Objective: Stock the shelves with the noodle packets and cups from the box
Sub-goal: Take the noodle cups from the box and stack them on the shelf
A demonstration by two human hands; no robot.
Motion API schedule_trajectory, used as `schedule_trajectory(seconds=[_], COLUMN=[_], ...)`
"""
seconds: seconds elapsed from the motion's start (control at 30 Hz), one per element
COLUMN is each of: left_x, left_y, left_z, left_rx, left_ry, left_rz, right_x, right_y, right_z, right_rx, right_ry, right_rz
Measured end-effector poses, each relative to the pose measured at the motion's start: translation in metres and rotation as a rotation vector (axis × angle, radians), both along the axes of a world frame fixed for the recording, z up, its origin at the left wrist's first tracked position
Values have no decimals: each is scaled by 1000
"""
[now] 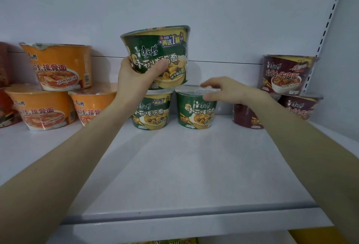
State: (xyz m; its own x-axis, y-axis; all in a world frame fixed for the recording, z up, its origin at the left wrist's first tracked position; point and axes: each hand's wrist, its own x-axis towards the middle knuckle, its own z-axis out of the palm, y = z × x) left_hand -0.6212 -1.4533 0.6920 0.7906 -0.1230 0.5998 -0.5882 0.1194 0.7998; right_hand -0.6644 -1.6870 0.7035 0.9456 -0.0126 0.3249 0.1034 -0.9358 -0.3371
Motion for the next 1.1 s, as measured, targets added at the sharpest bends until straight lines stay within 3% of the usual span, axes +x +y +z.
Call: schedule_trajectory(seconds=[0.1,0.17,0.4,0.53,0.63,0.7,0.77,0.9,1.1], left_x=[-3,-6,-15,-21,-34,-42,-51,-65,-65], left_y=[-1,-4,-16,-13,-8,-3,1,4,5], left_z=[-1,-2,-2,4,-10,-32,-56,-86,-92], left_rx=[18,40,92,180,386,625,879,1321,1369], left_ry=[6,1,-29,-37,-116,-297,-409,-287,-352], left_rz=[10,18,57,70,186,285,160,-194,-148], right_x=[-16,-27,-27,-19,-9,-1,8,24,41], right_y=[18,32,61,56,44,37,34,33,29], right_z=[23,40,57,57,54,51,46,38,34], right_rx=[392,564,430,485,534,570,608,676,807], right_ry=[-300,-354,-342,-373,-399,-399,-385,-335,-197], right_rz=[90,175,213,231,216,188,175,181,228])
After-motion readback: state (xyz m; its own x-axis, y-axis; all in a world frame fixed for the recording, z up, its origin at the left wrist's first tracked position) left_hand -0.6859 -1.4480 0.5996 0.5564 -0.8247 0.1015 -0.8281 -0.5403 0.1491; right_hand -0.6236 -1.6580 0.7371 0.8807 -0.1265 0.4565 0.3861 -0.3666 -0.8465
